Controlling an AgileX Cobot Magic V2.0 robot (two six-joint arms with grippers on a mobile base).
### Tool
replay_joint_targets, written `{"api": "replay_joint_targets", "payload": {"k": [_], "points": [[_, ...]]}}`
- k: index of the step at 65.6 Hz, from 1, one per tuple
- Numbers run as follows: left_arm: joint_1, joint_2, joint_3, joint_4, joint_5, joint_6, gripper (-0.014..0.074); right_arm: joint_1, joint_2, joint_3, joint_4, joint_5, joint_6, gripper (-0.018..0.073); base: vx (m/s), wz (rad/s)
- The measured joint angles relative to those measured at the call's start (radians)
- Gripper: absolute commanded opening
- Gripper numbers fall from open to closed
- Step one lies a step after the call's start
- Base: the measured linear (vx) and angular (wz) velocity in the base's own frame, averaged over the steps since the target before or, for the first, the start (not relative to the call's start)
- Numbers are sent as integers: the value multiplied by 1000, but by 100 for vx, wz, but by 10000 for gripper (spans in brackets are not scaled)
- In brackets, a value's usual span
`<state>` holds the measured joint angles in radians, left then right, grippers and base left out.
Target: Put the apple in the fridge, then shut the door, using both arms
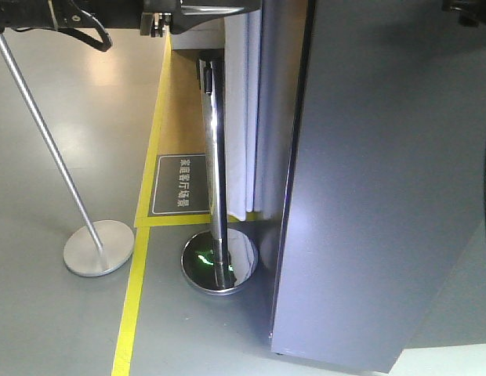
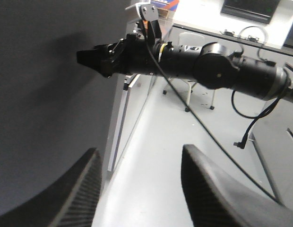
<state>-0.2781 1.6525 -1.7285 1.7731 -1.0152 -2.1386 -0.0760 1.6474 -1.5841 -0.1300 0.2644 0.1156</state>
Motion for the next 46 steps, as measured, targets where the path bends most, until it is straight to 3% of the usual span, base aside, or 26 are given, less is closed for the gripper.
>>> {"api": "replay_joint_targets", "payload": {"k": [11, 26, 46], "points": [[0, 1, 0, 0, 67, 0, 377, 1, 79, -154, 13, 155, 14, 487, 0, 0], [39, 2, 0, 0, 155, 0, 377, -2, 220, -337, 4, 197, -9, 487, 0, 0], [114, 2, 0, 0, 162, 0, 360, -3, 227, -365, 3, 241, -54, 473, 0, 0]]}}
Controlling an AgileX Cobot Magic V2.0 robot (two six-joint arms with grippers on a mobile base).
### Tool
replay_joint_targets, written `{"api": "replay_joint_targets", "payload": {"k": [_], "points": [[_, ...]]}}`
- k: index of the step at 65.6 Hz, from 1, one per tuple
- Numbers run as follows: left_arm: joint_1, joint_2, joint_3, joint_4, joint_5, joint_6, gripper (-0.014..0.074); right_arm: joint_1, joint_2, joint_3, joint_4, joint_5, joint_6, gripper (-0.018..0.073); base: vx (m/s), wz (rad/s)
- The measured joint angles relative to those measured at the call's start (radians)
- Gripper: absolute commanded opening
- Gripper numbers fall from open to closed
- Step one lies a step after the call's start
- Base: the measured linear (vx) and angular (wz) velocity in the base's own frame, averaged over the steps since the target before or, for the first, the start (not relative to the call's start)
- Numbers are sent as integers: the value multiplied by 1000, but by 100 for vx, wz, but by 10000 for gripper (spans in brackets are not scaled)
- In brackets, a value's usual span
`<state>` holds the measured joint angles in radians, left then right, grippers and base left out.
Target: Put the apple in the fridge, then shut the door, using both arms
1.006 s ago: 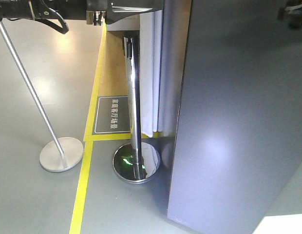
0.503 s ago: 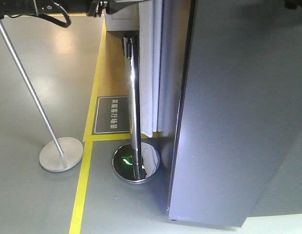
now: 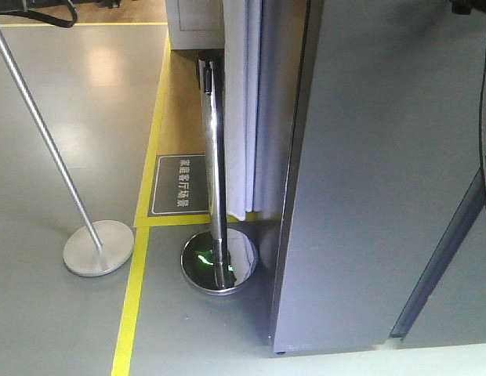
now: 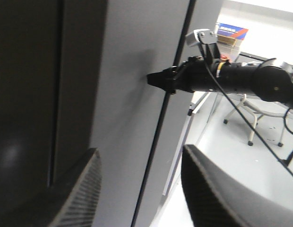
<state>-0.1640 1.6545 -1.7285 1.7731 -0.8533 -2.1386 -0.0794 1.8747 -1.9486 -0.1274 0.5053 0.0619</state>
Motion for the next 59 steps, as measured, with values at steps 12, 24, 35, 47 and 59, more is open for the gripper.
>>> {"api": "replay_joint_targets", "payload": {"k": [12, 24, 35, 47, 59], "points": [[33, 0, 0, 0, -5, 0, 245, 0, -34, 4, 35, 40, -35, 412, 0, 0], [81, 0, 0, 0, -26, 0, 78, 0, -138, 4, 241, 162, -238, 287, 0, 0], [117, -5, 0, 0, -91, 0, -9, 0, -232, 4, 499, 321, -491, 105, 0, 0], [123, -30, 0, 0, -218, 0, -8, 0, -286, 4, 739, 568, -709, -11, 0, 0], [123, -69, 0, 0, -363, 0, -8, 0, -318, 4, 881, 728, -798, -5, 0, 0]]}}
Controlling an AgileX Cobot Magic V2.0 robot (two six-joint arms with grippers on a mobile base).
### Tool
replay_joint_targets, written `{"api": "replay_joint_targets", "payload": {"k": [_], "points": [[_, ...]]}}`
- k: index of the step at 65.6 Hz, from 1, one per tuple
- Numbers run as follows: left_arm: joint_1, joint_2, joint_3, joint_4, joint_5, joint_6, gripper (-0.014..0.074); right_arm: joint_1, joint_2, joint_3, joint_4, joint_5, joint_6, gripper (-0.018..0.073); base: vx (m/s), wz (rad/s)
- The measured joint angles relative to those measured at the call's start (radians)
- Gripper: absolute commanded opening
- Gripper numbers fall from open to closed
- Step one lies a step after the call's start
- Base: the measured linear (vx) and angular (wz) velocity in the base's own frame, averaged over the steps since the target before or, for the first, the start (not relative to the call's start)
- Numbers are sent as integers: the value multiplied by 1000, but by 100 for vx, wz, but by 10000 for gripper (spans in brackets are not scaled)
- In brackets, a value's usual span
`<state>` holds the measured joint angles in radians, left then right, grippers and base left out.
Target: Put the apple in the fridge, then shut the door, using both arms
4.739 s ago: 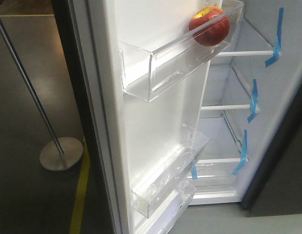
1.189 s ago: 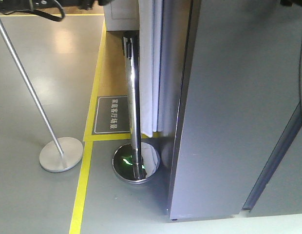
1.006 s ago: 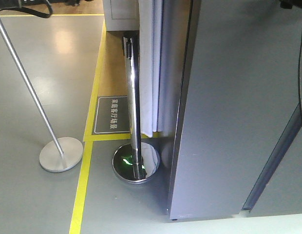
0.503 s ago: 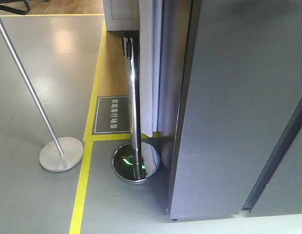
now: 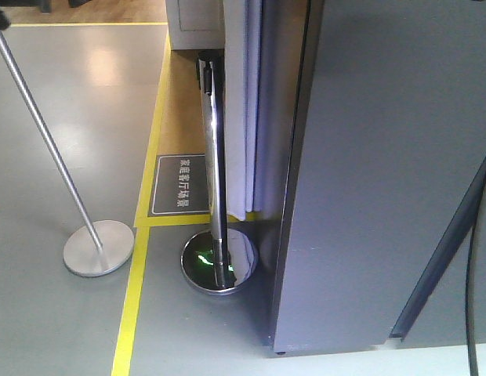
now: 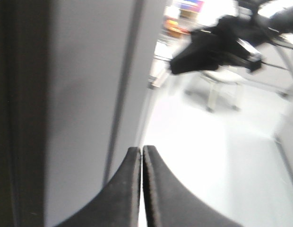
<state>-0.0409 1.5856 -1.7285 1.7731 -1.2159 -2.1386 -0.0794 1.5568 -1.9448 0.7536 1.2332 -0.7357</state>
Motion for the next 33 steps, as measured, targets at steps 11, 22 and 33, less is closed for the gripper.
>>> {"api": "replay_joint_targets", "payload": {"k": [11, 22, 33], "points": [[0, -64, 1, 0, -27, 0, -8, 0, -58, 0, 24, 29, -11, -4, 0, 0], [0, -182, 85, 0, -29, 0, -8, 0, -124, -1, 28, 32, -28, -4, 0, 0], [0, -306, 277, 0, -30, 0, -8, 0, -196, 43, 27, 29, -36, -4, 0, 0]]}}
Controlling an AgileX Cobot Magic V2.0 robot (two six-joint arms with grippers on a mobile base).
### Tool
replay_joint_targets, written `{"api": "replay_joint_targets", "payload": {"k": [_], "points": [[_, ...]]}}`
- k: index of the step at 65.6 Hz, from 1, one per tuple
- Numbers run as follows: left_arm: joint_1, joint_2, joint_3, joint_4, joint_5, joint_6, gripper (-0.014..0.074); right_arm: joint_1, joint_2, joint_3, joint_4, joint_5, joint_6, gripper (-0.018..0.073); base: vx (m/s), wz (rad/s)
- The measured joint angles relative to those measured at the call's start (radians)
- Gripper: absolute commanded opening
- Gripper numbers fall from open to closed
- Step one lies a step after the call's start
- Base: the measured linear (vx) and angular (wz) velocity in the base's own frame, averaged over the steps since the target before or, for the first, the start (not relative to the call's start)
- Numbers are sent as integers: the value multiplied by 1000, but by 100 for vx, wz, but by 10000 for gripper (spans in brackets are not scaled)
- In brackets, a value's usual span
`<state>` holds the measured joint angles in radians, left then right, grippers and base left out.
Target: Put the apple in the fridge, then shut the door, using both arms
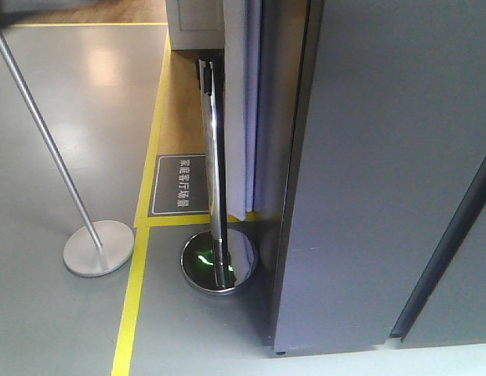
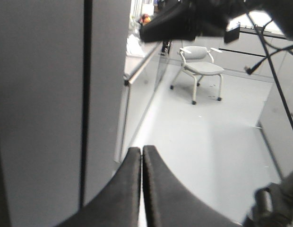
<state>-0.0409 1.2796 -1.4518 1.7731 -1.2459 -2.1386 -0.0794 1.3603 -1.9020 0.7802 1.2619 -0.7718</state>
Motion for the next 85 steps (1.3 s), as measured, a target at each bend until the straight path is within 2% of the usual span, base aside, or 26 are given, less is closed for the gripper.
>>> {"api": "replay_joint_targets", "payload": {"k": [11, 30, 40, 49, 62, 85], "points": [[0, -127, 246, 0, 68, 0, -8, 0, -147, 266, -55, -133, -21, -4, 0, 0], [0, -415, 683, 0, 351, 0, -8, 0, -578, 895, -83, -401, -46, -4, 0, 0], [0, -587, 906, 0, 523, 0, -8, 0, -815, 1146, -108, -473, -7, -4, 0, 0], [0, -710, 1082, 0, 622, 0, -8, 0, -975, 1325, -166, -489, 23, -4, 0, 0], [0, -807, 1227, -7, 684, 0, -8, 0, -1081, 1429, -188, -490, 36, -3, 0, 0], [0, -812, 1231, -31, 692, 0, -8, 0, -1087, 1431, -184, -463, 40, -3, 0, 0]]}}
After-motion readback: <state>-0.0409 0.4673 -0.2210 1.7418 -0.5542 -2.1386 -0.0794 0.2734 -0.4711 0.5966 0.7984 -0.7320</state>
